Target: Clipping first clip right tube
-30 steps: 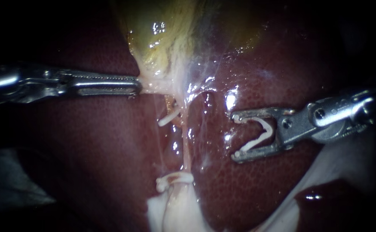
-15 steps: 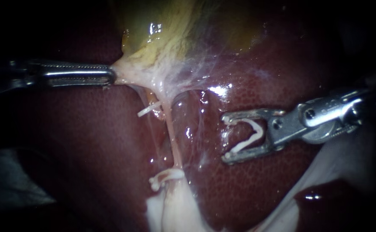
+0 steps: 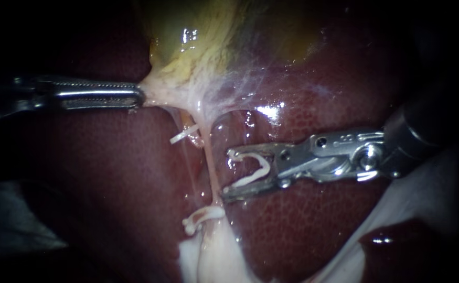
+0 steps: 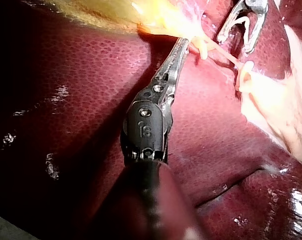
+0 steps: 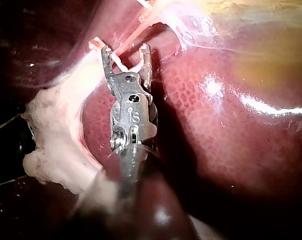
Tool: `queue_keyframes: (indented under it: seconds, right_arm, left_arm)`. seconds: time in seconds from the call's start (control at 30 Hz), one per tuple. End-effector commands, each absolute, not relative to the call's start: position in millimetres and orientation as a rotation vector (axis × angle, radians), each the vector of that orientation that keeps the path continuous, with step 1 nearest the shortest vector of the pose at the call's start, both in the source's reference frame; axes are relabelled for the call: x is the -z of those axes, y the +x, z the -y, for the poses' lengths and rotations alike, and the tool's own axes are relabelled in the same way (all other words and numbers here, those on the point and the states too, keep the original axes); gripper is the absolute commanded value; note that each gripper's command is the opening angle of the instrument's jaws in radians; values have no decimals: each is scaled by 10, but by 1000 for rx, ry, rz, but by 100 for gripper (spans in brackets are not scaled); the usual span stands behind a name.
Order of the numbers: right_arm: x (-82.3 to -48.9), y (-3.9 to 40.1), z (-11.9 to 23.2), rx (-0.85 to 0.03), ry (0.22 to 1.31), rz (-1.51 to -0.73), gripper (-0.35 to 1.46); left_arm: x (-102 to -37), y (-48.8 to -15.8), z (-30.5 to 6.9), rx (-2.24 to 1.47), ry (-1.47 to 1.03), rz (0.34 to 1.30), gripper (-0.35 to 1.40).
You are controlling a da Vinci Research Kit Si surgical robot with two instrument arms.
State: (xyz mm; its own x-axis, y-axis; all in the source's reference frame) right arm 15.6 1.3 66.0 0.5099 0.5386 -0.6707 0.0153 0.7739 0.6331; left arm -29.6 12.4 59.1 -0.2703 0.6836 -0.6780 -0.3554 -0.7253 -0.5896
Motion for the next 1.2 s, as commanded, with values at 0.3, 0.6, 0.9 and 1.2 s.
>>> queue_keyframes:
  seconds: [0.3,0.6,0.9,1.2]
  right_arm:
    - [-690,175,5,-418,777,-1061,50]
    - [-698,182,14,-450,919,-1128,49]
    - [-680,186,21,-466,1043,-1184,47]
    - [-666,188,22,-459,1065,-1199,44]
  left_arm:
    - [-592,-298,-123,-2037,-1315,423,-35]
    - [-592,-298,-123,-2037,-1315,423,-35]
    - [-591,-298,-123,-2037,-1315,423,-35]
    - [-592,-299,-123,-2037,-1315,423,-35]
